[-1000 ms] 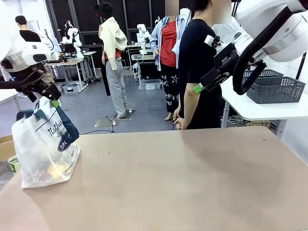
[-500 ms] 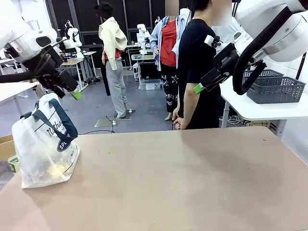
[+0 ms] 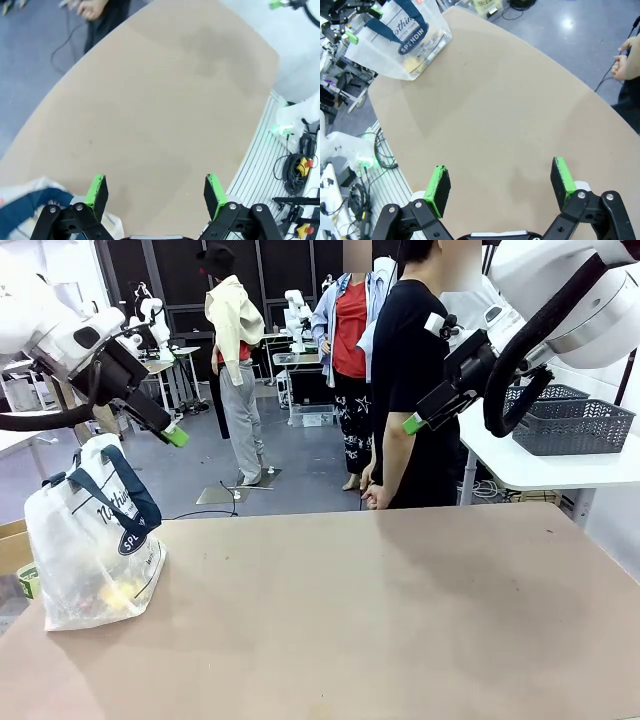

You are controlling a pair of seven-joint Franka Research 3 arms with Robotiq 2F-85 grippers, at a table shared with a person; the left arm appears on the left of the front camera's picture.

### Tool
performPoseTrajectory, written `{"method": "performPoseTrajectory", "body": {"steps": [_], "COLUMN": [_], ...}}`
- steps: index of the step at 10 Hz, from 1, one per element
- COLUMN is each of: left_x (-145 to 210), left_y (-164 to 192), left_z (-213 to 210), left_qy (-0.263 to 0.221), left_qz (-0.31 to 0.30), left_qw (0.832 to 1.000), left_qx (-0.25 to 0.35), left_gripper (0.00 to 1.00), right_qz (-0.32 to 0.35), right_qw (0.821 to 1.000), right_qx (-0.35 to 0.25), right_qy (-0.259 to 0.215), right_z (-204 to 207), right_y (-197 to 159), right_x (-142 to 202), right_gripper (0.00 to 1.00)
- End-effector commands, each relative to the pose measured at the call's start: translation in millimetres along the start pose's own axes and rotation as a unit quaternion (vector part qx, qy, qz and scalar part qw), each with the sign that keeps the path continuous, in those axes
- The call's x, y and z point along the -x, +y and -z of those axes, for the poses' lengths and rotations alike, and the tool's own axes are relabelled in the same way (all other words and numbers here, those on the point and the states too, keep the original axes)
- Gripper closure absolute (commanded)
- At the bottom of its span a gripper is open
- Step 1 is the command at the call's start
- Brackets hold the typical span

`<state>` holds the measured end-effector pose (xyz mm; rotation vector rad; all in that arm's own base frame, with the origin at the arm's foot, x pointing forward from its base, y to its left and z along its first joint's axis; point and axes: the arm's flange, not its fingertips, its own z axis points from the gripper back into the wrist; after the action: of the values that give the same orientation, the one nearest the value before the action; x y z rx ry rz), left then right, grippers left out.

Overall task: Transfer purchased items from the store into the shopping bag.
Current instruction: Move the Reusable shopping bag to the right side of the table.

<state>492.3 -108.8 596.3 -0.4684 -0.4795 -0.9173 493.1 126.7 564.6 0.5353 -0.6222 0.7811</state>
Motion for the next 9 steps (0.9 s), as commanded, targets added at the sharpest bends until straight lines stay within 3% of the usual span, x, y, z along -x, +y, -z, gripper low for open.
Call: {"method": "performPoseTrajectory", "body": {"steps": [1,4,9], "left_x": [-2.1,-4.9,-2.6], "left_y": [10.4,17.6,12.8], "left_z": [-2.8,-6.1,-4.7], "left_qy": [-0.037,-0.096,-0.085], "left_qz": [0.029,0.041,0.032], "left_qw": [0.997,0.992,0.994], "left_qx": [0.061,0.064,0.052], "left_gripper": [0.0,0.0,0.0], "right_qz": [0.004,0.004,0.004], "right_qw": [1.0,1.0,1.0], "right_qx": [-0.002,-0.002,-0.002], "right_qy": [0.0,0.0,0.0], "right_z": [-0.4,-0.4,-0.4], "right_y": [0.6,0.6,0.6], "right_x": [1.6,1.6,1.6], "right_gripper": [0.0,0.0,0.0]}}
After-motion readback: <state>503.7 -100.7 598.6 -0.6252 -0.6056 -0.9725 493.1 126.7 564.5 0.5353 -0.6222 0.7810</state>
